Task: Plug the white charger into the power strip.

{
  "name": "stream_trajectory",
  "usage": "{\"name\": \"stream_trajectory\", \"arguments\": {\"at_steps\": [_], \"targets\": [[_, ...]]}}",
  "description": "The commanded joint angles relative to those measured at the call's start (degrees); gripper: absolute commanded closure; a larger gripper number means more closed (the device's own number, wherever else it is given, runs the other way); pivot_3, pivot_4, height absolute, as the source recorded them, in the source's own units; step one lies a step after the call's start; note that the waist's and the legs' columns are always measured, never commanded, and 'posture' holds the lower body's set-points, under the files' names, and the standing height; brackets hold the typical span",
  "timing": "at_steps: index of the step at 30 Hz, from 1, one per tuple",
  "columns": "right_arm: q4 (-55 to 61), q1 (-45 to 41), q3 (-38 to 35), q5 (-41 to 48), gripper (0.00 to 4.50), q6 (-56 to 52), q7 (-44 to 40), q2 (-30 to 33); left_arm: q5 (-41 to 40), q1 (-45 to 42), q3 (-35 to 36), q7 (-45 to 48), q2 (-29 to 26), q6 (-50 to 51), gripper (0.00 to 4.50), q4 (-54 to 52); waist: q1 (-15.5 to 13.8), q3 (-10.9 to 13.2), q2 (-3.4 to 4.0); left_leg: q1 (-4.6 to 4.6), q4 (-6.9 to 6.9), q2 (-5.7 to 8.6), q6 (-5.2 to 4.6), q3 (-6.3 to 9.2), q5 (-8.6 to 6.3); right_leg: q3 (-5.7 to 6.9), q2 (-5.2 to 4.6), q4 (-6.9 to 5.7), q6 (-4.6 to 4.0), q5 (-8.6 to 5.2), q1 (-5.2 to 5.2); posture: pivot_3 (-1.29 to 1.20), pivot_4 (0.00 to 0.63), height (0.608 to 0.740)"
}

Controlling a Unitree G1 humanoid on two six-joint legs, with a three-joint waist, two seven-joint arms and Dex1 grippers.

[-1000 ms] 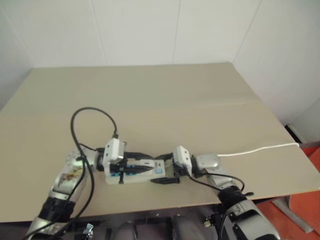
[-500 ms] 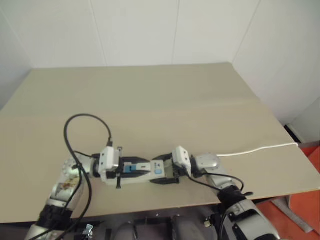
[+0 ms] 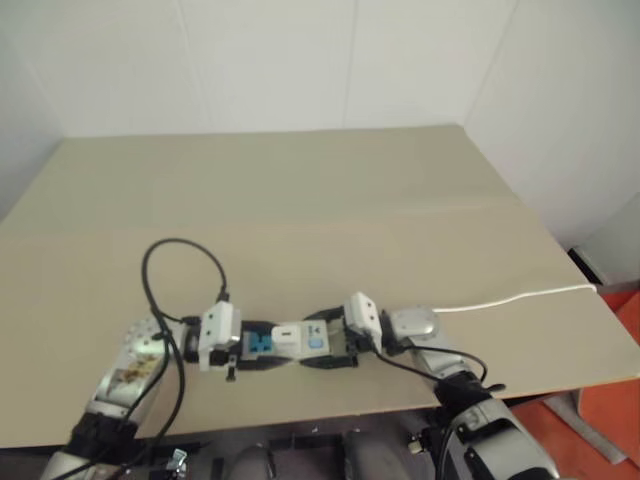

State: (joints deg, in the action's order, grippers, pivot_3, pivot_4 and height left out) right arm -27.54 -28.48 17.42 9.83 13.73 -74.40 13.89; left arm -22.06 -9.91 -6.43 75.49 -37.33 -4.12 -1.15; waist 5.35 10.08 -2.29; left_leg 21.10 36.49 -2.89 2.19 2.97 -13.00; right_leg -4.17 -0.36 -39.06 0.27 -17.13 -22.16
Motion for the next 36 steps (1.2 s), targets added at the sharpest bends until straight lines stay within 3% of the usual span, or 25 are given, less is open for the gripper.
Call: {"name": "stream_trajectory", "arguments": {"at_steps": [1, 4, 10, 12, 14, 19, 25, 29, 36], "targets": [[-1.61, 0.6, 0.75, -1.25, 1.06, -0.81, 1.26, -0.71, 0.15, -0.99, 0.08, -0.34, 0.27, 0.37, 0.95, -0.29, 0.01, 0.01, 0.01, 0.01, 0.0, 0.02, 0.0, -0.02, 0.0, -0.02, -0.02, 0.0, 0.0, 0.0, 0.0, 0.0, 0.15, 0.74], [-1.86, 0.43, 0.77, -1.3, 1.06, -0.54, 1.42, -1.05, 0.27, -1.78, 1.21, -1.61, 1.18, -0.96, 0.02, 0.04, 0.09, 0.01, 0.01, 0.0, -0.01, 0.01, 0.0, -0.02, 0.0, -0.03, -0.01, 0.01, 0.0, 0.0, 0.0, 0.0, 0.15, 0.74], [-1.38, 0.59, 0.52, -1.14, 1.06, -1.35, 1.32, -0.88, -1.56, -5.49, 4.91, 0.11, -3.82, 2.31, 0.02, -0.8, 0.19, 0.02, 0.0, 0.01, -0.03, -0.01, 0.0, 0.0, 0.0, -0.02, 0.01, 0.01, 0.0, 0.0, -0.02, 0.0, 0.15, 0.74], [-0.41, 0.75, 0.12, -0.66, 0.33, -2.55, 1.04, -0.12, -2.43, -6.53, 6.8, 0.5, -5.78, 2.45, 0.0, -0.72, 0.22, 0.03, 0.01, 0.01, -0.05, -0.01, 0.0, -0.01, 0.0, -0.03, 0.02, 0.01, 0.0, 0.0, -0.03, 0.0, 0.15, 0.74], [1.19, 1.45, -0.25, -0.58, 0.01, -2.71, 1.14, 0.96, -3.3, -6.67, 8.64, 1.22, -7.6, 2.61, 0.0, -0.72, 0.14, 0.04, 0.04, 0.02, -0.08, 0.0, 0.0, -0.01, 0.0, -0.02, 0.01, 0.05, 0.0, 0.0, -0.04, 0.0, 0.15, 0.74], [7.7, 3.97, -4.03, -0.04, 0.01, -3.62, 5.87, 4.89, -5.44, -0.83, 12.74, 4.47, -11.75, 2.55, 0.0, -2.4, -0.3, 0.2, 0.19, 0.2, -0.11, 0.07, 0.01, -0.05, 0.0, -0.02, -0.13, 0.2, 0.0, 0.0, -0.12, 0.0, 0.15, 0.74], [23.58, 11.11, -11.91, 5.77, 0.01, -9.26, 7.18, 15.47, -6.32, 6.51, 19.33, 4.17, -14.8, 2.65, 0.0, -3.26, -3.06, 0.52, 0.41, 0.99, 0.0, 0.18, 0.01, -0.03, 0.0, 0.13, -0.33, 0.3, -0.14, 0.1, -0.73, 0.0, 0.15, 0.74], [32.05, 17.94, -18.32, 10.31, 0.01, -13.43, 6.51, 23.32, -4.92, 11.99, 25.3, 3.59, -17.7, 2.2, 0.0, -2.0, -3.05, 0.6, 0.53, 1.33, 0.04, 0.15, 0.0, -0.04, -0.01, 0.14, -0.32, 0.29, -0.39, 0.25, -1.05, 0.0, 0.15, 0.74], [34.85, 23.76, -26.32, 15.05, 0.01, -17.02, 5.51, 31.37, 0.17, 18.08, 32.71, 3.61, -22.9, -1.42, 0.0, 4.67, -2.55, 0.67, 0.55, 1.19, 0.02, 0.12, -0.02, -0.14, -0.01, 0.05, -0.25, 0.31, 0.02, 0.01, -1.0, 0.0, 0.15, 0.74]]}}
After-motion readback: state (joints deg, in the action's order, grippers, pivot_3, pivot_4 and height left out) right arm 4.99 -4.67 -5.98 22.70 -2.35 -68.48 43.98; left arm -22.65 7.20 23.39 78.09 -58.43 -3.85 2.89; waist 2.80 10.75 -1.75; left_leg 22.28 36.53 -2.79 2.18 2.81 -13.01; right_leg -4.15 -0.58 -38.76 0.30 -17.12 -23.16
